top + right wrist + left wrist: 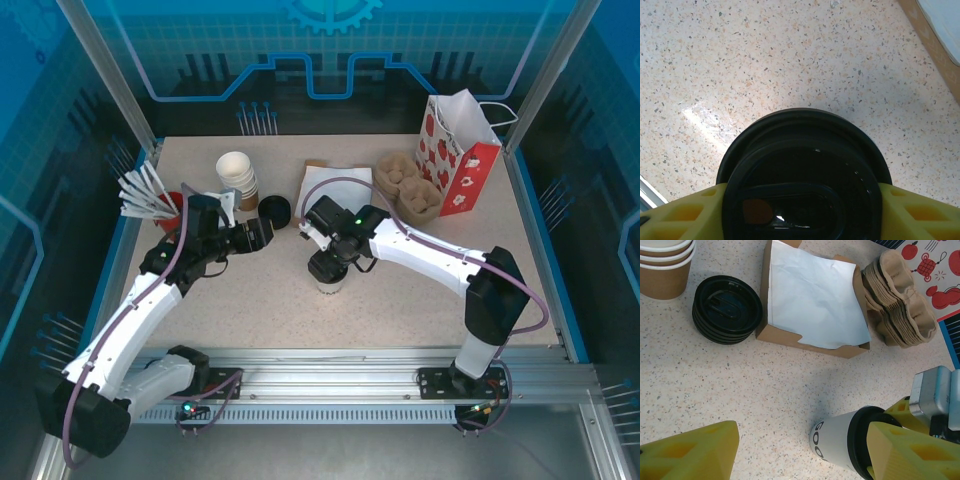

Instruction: Pack the takeout coffee

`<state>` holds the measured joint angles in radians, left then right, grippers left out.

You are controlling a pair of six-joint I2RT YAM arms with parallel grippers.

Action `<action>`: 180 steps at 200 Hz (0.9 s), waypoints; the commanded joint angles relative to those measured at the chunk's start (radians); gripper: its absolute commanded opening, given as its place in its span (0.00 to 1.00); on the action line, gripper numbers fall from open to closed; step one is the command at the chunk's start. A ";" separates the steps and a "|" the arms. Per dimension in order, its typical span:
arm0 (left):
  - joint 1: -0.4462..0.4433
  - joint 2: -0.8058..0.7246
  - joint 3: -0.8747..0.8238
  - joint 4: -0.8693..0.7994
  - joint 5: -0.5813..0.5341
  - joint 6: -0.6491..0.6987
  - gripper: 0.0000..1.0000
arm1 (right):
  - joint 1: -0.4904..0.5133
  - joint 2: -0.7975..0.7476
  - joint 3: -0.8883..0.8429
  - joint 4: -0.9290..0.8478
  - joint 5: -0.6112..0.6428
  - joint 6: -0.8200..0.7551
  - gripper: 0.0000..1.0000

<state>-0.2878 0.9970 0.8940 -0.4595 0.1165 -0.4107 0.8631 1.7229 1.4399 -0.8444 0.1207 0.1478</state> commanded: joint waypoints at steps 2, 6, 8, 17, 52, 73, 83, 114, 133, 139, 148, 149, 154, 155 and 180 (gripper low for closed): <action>0.001 -0.023 -0.015 0.007 0.014 0.021 0.70 | -0.012 0.030 -0.035 -0.035 -0.007 -0.011 0.50; 0.001 -0.023 -0.016 0.007 0.014 0.019 0.70 | -0.013 0.030 -0.041 -0.035 -0.007 -0.010 0.50; 0.001 -0.024 -0.017 0.007 0.015 0.018 0.70 | -0.014 0.030 -0.044 -0.035 -0.007 -0.010 0.50; 0.001 -0.027 -0.018 0.007 0.016 0.017 0.70 | -0.017 0.029 -0.059 -0.035 -0.007 -0.008 0.49; 0.001 -0.031 -0.017 0.007 0.025 0.009 0.70 | -0.019 0.035 -0.090 -0.055 0.005 -0.007 0.48; 0.001 -0.033 -0.015 0.007 0.031 0.007 0.70 | -0.018 0.042 -0.106 -0.070 0.014 -0.011 0.47; 0.001 -0.032 -0.015 0.004 0.031 0.006 0.70 | -0.016 0.046 -0.114 -0.077 0.015 -0.012 0.46; 0.000 -0.036 -0.018 -0.001 0.040 0.001 0.70 | 0.000 0.059 -0.137 -0.093 0.000 -0.011 0.44; -0.001 -0.037 -0.021 -0.005 0.047 -0.001 0.70 | 0.012 0.073 -0.156 -0.102 -0.020 -0.009 0.44; -0.001 -0.038 -0.022 -0.007 0.049 -0.002 0.70 | 0.017 0.076 -0.162 -0.105 -0.026 -0.010 0.43; -0.001 -0.039 -0.024 -0.010 0.053 -0.003 0.70 | 0.018 0.083 -0.172 -0.112 -0.034 -0.011 0.43; -0.001 -0.040 -0.023 -0.010 0.053 -0.002 0.70 | 0.019 0.084 -0.172 -0.112 -0.035 -0.012 0.43; 0.000 -0.040 -0.025 -0.010 0.055 -0.003 0.70 | 0.020 0.089 -0.176 -0.117 -0.039 -0.013 0.43; 0.000 -0.040 -0.026 -0.010 0.056 -0.003 0.70 | 0.020 0.089 -0.176 -0.118 -0.039 -0.013 0.43; -0.002 -0.043 -0.029 -0.014 0.066 -0.004 0.70 | 0.028 0.106 -0.175 -0.151 -0.048 -0.029 0.42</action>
<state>-0.2878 0.9722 0.8780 -0.4614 0.1486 -0.4122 0.8661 1.7092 1.3582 -0.7757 0.1184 0.1371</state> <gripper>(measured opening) 0.699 0.635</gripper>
